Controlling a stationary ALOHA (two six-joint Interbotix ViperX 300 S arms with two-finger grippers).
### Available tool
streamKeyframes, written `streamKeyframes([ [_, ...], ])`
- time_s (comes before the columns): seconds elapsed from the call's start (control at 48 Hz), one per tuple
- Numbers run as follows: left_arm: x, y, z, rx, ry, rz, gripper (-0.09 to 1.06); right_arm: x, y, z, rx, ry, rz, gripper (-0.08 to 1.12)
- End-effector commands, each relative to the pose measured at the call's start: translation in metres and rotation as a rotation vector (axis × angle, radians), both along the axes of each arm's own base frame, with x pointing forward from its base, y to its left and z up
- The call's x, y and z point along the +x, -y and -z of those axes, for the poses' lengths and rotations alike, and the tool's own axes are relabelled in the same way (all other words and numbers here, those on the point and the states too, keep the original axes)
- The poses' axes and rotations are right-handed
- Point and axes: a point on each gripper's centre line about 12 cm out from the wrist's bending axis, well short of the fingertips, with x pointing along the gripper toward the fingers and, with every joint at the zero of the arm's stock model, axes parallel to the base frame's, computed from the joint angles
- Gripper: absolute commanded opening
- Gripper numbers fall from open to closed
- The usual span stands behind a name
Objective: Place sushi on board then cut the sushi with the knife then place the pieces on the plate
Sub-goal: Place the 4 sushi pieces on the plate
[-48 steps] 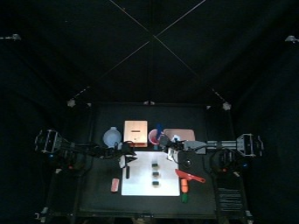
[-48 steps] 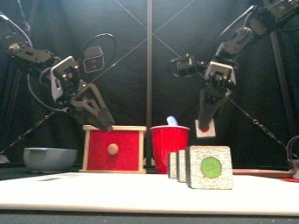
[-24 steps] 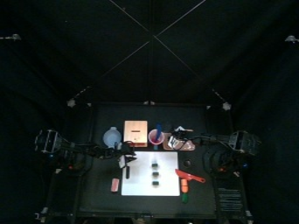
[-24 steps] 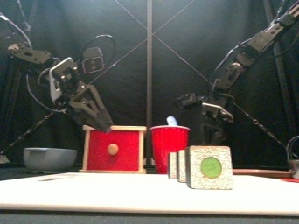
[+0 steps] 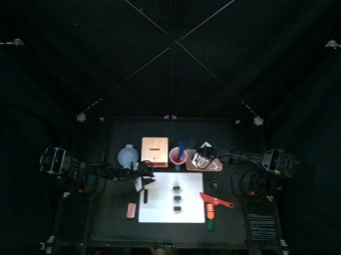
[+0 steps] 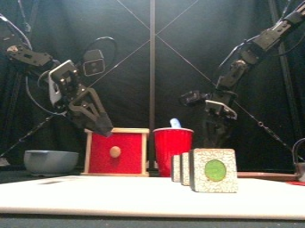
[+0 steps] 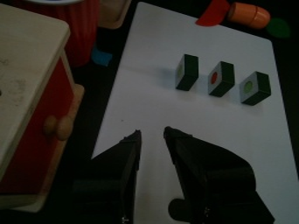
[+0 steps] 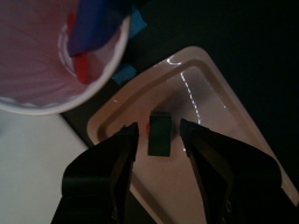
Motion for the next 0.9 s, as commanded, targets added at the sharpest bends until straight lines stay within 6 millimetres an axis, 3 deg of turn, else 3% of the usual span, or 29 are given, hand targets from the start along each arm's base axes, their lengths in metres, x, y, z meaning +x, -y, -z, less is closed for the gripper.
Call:
streamKeyframes([
  [0.021,0.003,-0.001,-0.007,0.001,0.026,-0.004,0.70,0.021,-0.029,-0.037,-0.045,0.104,-0.111,0.80],
  [0.292,0.003,-0.001,-0.007,0.000,0.025,-0.004,0.70,0.063,-0.116,-0.047,-0.054,0.174,-0.382,0.80],
  [0.396,0.003,-0.001,-0.006,0.000,0.023,-0.004,0.70,0.075,-0.137,-0.043,-0.047,0.201,-0.440,0.80],
  [0.708,0.002,-0.001,-0.006,-0.001,0.020,-0.004,0.70,0.093,-0.152,-0.020,0.000,0.169,-0.449,0.80],
  [0.896,0.001,-0.001,-0.005,0.000,0.015,-0.003,0.70,0.094,-0.150,-0.008,0.006,0.140,-0.443,0.80],
])
